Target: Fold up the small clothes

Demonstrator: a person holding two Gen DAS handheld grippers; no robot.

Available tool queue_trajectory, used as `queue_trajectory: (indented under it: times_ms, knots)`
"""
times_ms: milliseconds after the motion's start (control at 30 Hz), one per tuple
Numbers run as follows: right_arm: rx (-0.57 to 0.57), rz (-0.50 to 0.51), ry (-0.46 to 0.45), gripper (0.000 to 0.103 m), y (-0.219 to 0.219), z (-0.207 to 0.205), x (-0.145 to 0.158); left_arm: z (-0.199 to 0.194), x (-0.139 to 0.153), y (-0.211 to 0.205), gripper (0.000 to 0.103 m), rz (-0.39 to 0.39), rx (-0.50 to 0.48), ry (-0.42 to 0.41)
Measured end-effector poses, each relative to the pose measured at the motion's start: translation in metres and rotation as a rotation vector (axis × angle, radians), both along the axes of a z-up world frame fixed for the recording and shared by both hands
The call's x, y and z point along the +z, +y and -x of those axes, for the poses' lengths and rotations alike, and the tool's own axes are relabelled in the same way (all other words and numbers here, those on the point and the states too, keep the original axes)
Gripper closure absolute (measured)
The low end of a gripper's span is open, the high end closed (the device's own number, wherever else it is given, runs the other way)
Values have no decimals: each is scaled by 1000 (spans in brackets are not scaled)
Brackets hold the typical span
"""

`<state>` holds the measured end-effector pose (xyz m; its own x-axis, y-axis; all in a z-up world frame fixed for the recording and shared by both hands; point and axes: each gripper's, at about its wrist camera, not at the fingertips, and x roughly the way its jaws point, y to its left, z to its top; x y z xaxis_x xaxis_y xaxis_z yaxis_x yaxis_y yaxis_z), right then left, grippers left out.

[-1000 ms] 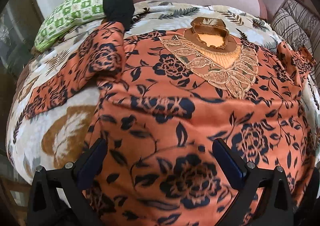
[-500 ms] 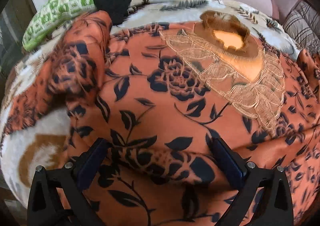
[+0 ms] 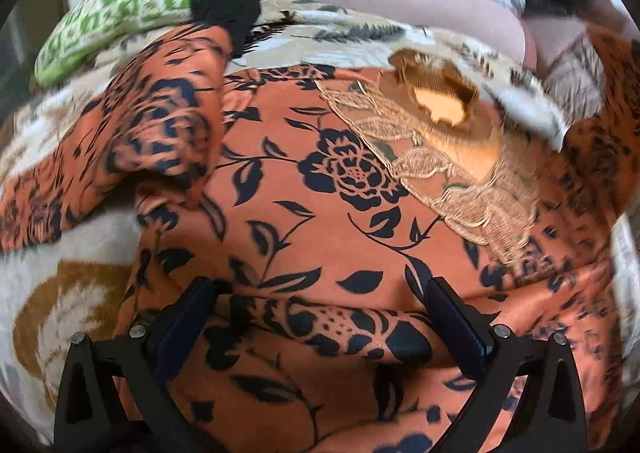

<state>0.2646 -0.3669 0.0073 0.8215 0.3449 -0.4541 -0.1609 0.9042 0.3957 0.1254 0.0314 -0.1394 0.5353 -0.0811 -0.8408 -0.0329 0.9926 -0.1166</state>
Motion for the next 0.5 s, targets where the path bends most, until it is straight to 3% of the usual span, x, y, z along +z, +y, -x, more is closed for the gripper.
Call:
queue_trajectory:
  times_ms: [67,133,167,267,300,400,500]
  knots:
    - [156,101,-4,93,85,18,-9,8,7,17,0,41,52,0]
    - [308,174,119,50,159,24,-57,17,14,36,0,74,96,-8]
    - [372,205,220,0,189,22,-96,22,17,43,0,82,110,-9]
    - [333,266,360,1,205,27,-155,36,32,63,0,67,130,-46]
    - [312,214,369,0,195,33,-161,40,35,67,0,59,134,-59]
    - [232,38,382,0,151,43,-156,35,39,61,0,49,113,-69]
    - [134,-64,356,0,110,47,-142,23,49,22,0,-18,6,-90]
